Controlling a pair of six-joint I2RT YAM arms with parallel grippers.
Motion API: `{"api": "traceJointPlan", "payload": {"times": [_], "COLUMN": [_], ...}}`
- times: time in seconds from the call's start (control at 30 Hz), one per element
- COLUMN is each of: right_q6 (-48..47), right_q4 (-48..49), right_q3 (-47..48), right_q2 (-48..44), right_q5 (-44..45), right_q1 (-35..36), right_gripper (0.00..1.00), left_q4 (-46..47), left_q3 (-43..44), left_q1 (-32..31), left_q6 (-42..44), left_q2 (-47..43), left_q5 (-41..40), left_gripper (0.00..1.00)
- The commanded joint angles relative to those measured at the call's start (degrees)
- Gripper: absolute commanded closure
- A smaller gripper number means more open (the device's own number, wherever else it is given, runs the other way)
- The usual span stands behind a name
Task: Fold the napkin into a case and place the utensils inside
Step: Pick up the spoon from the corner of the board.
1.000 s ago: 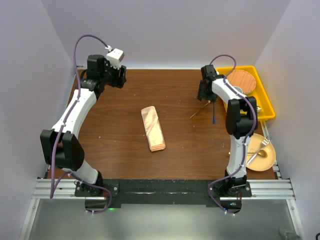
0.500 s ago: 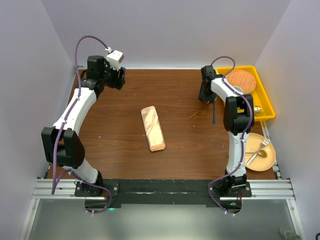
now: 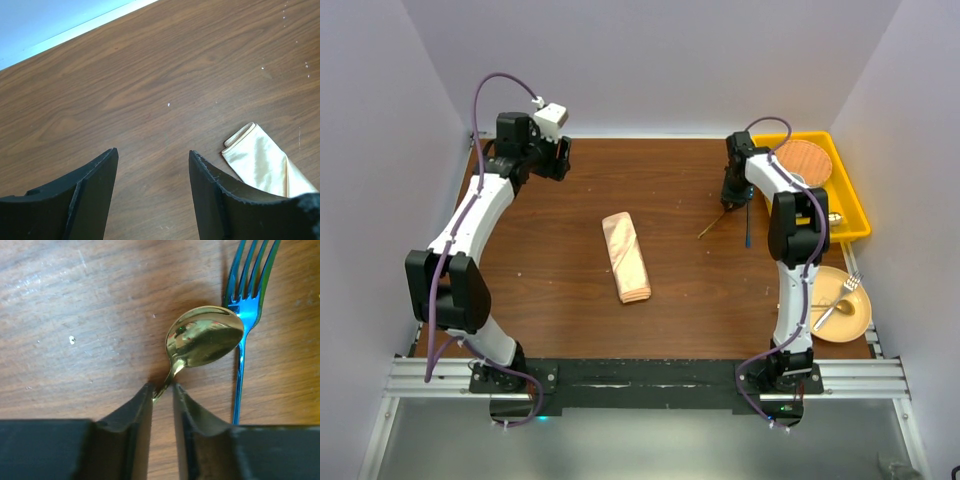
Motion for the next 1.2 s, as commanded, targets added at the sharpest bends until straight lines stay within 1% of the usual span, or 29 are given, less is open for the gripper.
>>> {"api": "traceJointPlan", "payload": {"times": [0.0, 0.1, 0.27, 0.33, 0.43, 0.47, 0.53, 0.67, 0.73, 0.83, 0.9, 1.03, 1.17], "right_q6": [-0.4, -2.1, -6.1, -7.4, -9.4, -9.7, -10.8, -11.6, -11.6, -11.9, -12.3, -13.0, -13.5], "right_q4": [-4.5, -4.9, -8.6, -9.3, -10.3, -10.7, -12.1, -14.4, -15.1, -15.6, -15.2, -16.5, -16.5], "right_q3": [-0.1, -1.7, -5.4, -7.6, -8.9, -8.6, -6.5, -1.2, 0.8, 2.9, 5.8, 12.0, 13.6], "right_q2": [1.7, 0.1, -2.7, -3.5, -3.1, -2.0, -0.4, 3.2, 4.5, 5.9, 6.6, 10.0, 11.2], "right_q5": [-6.7, -10.4, -13.2, -13.2, -12.9, -12.8, -12.8, -12.7, -12.6, -12.7, -12.3, -11.4, -10.0], "right_q1": [0.0, 0.1, 1.4, 1.8, 2.6, 3.0, 3.3, 3.4, 3.5, 3.4, 3.3, 3.3, 3.1], "right_gripper": [0.82, 0.86, 0.86, 0.82, 0.73, 0.73, 0.73, 0.78, 0.78, 0.67, 0.64, 0.64, 0.67], "left_q4": [0.5, 0.5, 1.1, 1.7, 3.0, 3.1, 3.2, 3.7, 3.7, 3.7, 3.8, 3.9, 3.8], "left_q3": [3.0, 3.2, 2.6, 1.4, -0.7, -1.2, -2.3, -4.2, -4.8, -5.7, -6.3, -6.5, -6.5], "left_q1": [0.5, 0.5, 0.5, 0.5, 0.5, 0.5, 0.5, 0.5, 0.5, 0.5, 0.5, 0.5, 0.5], "left_q6": [0.1, 0.1, -0.6, -1.2, -1.8, -2.0, -2.1, -2.1, -2.0, -1.8, -1.8, -1.7, -1.0], "left_q2": [0.7, 0.6, 0.2, -0.5, -1.9, -2.2, -3.3, -4.9, -5.3, -5.9, -6.1, -6.4, -6.4], "left_q5": [0.6, 0.7, 1.1, 1.3, 1.2, 1.2, 1.2, 0.8, 0.6, 0.6, 0.7, 1.2, 1.0], "left_gripper": [0.36, 0.37, 0.37, 0.37, 0.37, 0.37, 0.37, 0.37, 0.36, 0.36, 0.36, 0.36, 0.36]}}
